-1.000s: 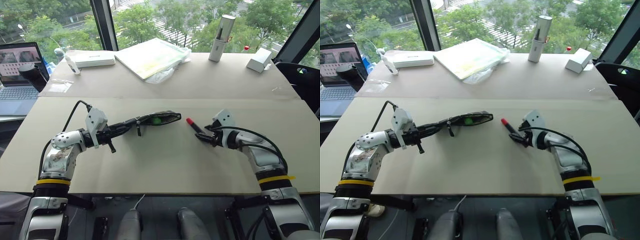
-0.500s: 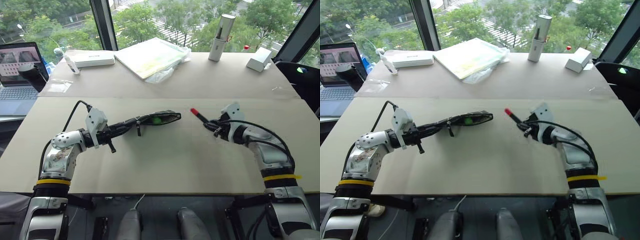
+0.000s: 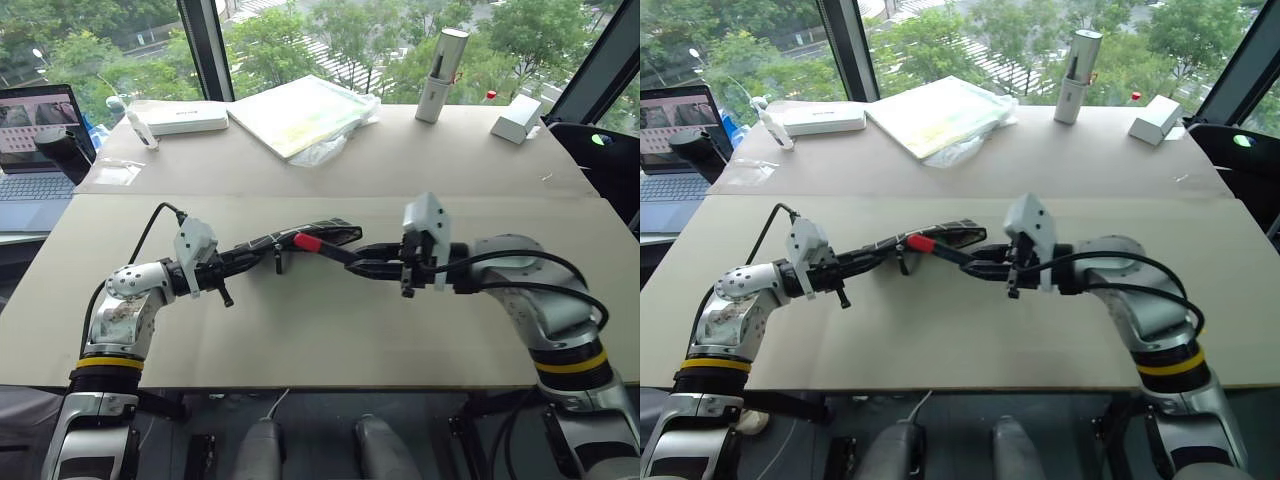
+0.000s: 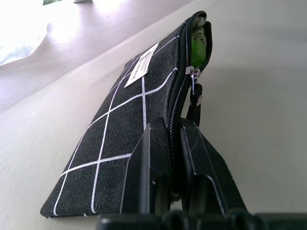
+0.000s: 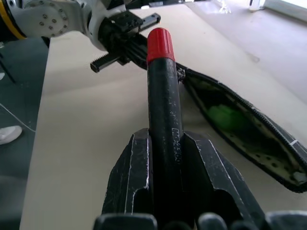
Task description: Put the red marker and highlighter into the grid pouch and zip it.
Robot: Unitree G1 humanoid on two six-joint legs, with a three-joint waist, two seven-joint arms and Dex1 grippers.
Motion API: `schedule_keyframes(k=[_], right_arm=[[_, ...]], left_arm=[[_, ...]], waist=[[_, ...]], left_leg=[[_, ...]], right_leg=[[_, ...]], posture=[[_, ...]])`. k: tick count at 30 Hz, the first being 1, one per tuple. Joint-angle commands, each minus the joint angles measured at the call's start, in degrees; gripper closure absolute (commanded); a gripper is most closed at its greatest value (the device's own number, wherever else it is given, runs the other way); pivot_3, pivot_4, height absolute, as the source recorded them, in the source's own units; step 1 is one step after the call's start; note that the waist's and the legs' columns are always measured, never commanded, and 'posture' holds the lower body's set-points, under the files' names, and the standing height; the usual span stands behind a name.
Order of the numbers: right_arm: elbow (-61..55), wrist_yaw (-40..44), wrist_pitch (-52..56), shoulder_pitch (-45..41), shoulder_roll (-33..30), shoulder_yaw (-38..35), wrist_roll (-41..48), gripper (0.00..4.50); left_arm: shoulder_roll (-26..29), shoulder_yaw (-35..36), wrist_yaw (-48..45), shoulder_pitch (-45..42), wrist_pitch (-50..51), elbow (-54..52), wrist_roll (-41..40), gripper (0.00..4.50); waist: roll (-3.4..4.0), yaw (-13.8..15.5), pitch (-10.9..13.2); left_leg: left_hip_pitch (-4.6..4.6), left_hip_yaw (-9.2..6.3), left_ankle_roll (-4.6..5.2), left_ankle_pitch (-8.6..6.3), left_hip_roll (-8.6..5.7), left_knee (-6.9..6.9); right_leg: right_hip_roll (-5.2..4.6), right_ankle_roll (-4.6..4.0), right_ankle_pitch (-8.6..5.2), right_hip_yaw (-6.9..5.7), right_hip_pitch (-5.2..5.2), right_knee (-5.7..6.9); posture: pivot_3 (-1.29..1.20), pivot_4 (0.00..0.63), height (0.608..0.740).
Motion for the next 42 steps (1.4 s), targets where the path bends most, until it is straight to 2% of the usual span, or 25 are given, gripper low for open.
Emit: schedule_keyframes(k=[1, 17, 26, 29, 34, 39, 42], right_arm=[[1.4, -1.9, -0.5, -2.8, 1.0, 2.2, -3.7, 3.94], [7.1, -0.7, -2.5, -5.7, 1.8, 6.0, -10.5, 3.94], [15.9, -1.0, -5.7, -8.9, 1.2, 3.6, -13.2, 3.94], [15.9, -0.2, -5.8, -9.2, 1.4, 2.1, -11.8, 3.94], [5.8, 10.2, -3.2, -4.8, -2.0, 0.7, -3.3, 3.94], [2.9, 12.2, -2.5, -3.5, -3.4, 0.3, -1.3, 3.94], [5.7, 9.6, -2.7, -5.1, -2.7, 0.9, -3.5, 3.94]], left_arm=[[-0.1, 0.3, -0.3, -1.1, -1.3, -0.1, 0.1, 4.5], [-0.3, 0.5, -0.3, -0.9, -1.6, -0.4, 0.3, 4.5], [-0.4, 0.2, -0.1, -0.6, -1.5, -1.4, 0.3, 4.5], [-0.4, 0.2, -0.1, -0.4, -1.5, -1.6, 0.3, 4.5], [-0.5, 0.1, 0.0, -0.4, -1.6, -1.3, 0.5, 4.5], [-0.5, 0.1, -0.2, -0.6, -1.5, -1.0, 0.7, 4.5], [-0.6, 0.0, -0.3, -0.6, -1.5, -1.0, 0.7, 4.5]], waist=[[0.0, 0.2, 0.0], [0.0, 0.1, 0.0], [-0.01, 0.1, 0.0], [-0.01, 0.0, 0.0], [-0.01, 0.1, 0.0], [-0.02, 0.0, 0.0], [-0.02, 0.0, 0.0]], left_leg=[[0.0, 0.0, 0.0, 0.0, 0.0, 0.0], [-0.02, -0.01, 0.0, 0.0, 0.0, 0.0], [-0.02, -0.01, 0.0, 0.0, 0.0, 0.0], [-0.02, 0.0, 0.0, 0.0, 0.0, 0.0], [-0.03, -0.02, 0.01, -0.01, 0.01, -0.01], [-0.02, -0.02, 0.01, -0.01, 0.0, 0.01], [-0.02, -0.02, 0.01, -0.01, 0.01, 0.01]], right_leg=[[0.0, 0.0, 0.0, -0.01, 0.01, 0.0], [0.0, 0.0, 0.0, -0.02, 0.0, -0.01], [0.0, 0.0, 0.0, -0.02, 0.0, -0.02], [0.0, 0.0, 0.0, -0.02, -0.01, -0.01], [0.0, 0.0, 0.0, -0.03, 0.0, -0.02], [0.0, 0.0, 0.0, -0.03, 0.01, 0.01], [0.0, 0.0, 0.0, -0.03, 0.01, 0.0]], posture=[[0.0, 0.15, 0.731], [0.0, 0.15, 0.731], [0.0, 0.15, 0.731], [0.0, 0.15, 0.731], [0.0, 0.15, 0.731], [0.0, 0.15, 0.731], [0.0, 0.15, 0.731]])
